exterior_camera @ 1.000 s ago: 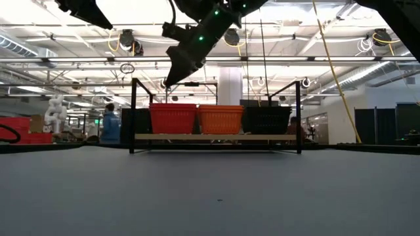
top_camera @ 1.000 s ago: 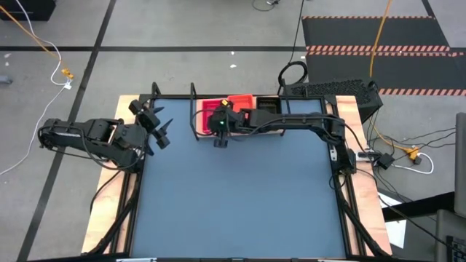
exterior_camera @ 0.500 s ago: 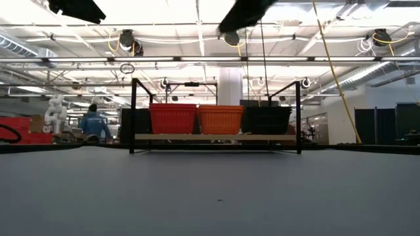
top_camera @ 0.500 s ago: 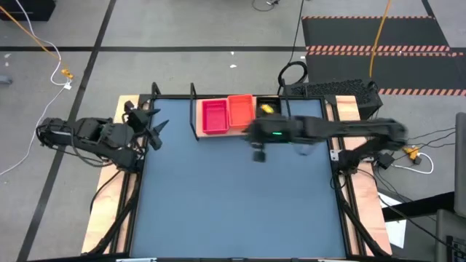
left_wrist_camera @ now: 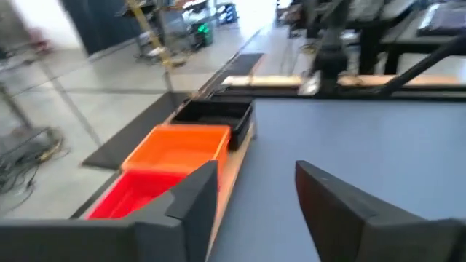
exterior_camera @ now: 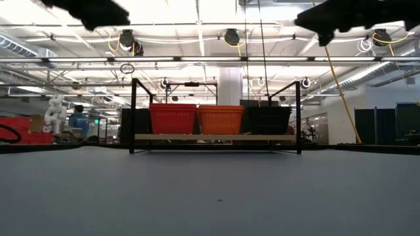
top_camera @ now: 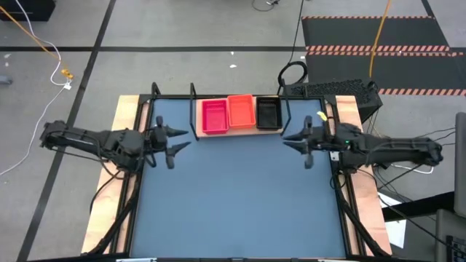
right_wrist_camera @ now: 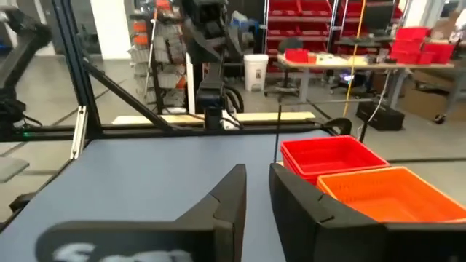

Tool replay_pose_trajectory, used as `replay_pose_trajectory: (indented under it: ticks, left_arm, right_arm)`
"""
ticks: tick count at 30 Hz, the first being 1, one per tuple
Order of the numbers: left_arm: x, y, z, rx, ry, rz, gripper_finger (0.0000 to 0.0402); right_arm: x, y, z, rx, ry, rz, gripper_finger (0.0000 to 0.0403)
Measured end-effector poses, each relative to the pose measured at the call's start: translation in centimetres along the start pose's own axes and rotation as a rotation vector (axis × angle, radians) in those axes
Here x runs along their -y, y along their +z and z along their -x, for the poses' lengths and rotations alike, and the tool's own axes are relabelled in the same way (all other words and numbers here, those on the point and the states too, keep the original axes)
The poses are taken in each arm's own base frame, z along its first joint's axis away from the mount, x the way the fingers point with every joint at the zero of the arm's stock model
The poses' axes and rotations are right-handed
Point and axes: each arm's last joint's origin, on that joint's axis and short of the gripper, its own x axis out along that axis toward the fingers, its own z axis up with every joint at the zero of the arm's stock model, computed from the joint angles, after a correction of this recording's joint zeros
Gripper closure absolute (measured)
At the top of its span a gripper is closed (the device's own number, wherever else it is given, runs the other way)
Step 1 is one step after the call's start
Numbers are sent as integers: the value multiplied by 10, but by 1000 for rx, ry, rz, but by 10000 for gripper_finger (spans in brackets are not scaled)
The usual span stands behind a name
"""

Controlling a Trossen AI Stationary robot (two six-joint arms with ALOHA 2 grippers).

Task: Stack baskets on shelf by color
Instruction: Return to Home Position

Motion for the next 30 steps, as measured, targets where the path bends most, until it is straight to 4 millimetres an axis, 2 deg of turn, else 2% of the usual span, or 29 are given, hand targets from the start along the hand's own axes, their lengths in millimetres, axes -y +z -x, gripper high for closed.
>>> replay_pose_trajectory:
  ticks: [6,12,17,22,30]
  left_arm:
    - [-6,-21,5,2,31,33,299]
    - [-9,-42,14,89,-21,18,392]
    - [-13,-56,22,181,-13,17,391]
    - [-17,-73,23,188,10,32,397]
    - [-19,-88,22,176,4,86,396]
  right_arm:
    - [-3,-6,27,68,102,-29,377]
    - [-5,-25,32,56,186,-71,401]
    - [-4,-43,29,59,184,-94,400]
    - [-6,-57,27,58,234,-94,399]
    - [-5,-72,25,46,233,-91,399]
